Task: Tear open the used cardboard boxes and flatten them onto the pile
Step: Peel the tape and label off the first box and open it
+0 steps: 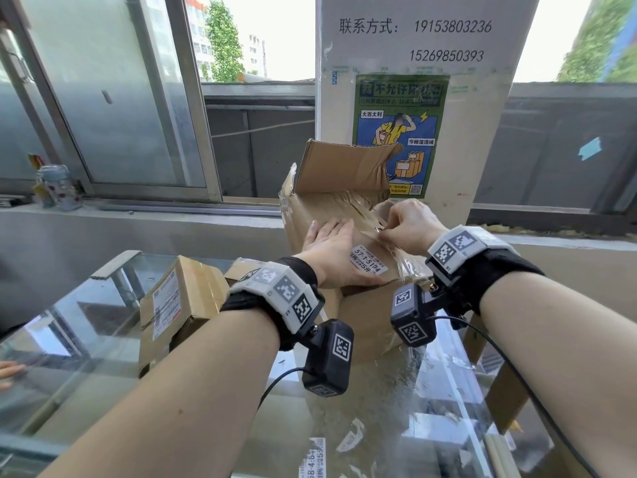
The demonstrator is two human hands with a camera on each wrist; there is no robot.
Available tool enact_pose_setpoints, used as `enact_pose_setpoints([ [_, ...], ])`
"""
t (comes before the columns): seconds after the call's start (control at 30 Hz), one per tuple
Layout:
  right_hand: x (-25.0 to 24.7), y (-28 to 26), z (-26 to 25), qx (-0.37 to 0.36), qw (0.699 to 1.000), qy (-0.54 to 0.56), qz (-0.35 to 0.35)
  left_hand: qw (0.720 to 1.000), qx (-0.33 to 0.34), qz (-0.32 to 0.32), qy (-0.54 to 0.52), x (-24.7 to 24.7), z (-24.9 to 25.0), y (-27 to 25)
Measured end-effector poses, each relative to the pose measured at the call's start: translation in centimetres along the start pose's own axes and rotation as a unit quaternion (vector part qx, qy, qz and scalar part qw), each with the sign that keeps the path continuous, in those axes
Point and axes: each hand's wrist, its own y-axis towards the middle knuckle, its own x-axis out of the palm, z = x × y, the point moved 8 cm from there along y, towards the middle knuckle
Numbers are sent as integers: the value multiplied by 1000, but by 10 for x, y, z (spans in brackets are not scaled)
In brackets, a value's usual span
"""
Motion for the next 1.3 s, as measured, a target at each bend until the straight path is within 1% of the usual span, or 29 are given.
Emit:
enact_pose_setpoints([
  [0.13, 4, 0, 3, 26, 997, 43, -53, 1000, 1, 3, 6, 0, 0, 0],
  [0.27, 12, 1, 12, 67, 987, 87, -119, 1000, 3, 2, 9, 2, 1, -1],
  [0.33, 12, -1, 11, 77, 981, 126, -129, 1000, 4, 2, 9, 3, 2, -1],
  [0.4, 11, 0, 8, 73, 981, 130, -126, 1000, 6, 1, 8, 3, 3, -2],
  [0.57, 11, 2, -3, 51, 994, 8, -98, 1000, 10, 6, 8, 3, 5, -5],
  [0.67, 10, 1, -6, 46, 995, -17, -92, 1000, 10, 7, 14, 3, 4, -6],
  [0.77, 7, 0, -12, 24, 996, -39, -77, 1000, 11, 7, 21, 4, 4, -7],
  [0.9, 2, -5, -18, -4, 997, -49, -55, 999, 3, 9, 36, 0, 3, -7],
  [1.0, -1, -7, -18, -15, 998, -51, -39, 998, -43, 0, 54, -4, -3, -6],
  [1.07, -3, -7, -18, -21, 998, -59, -29, 997, -66, -16, 44, -3, -6, -6],
  [1.17, -5, -9, -16, -26, 998, -61, -17, 998, -62, -28, 17, 2, -7, -5],
  [1.3, -6, -14, -13, -21, 997, -67, -11, 999, -50, -16, 14, 4, -7, -6],
])
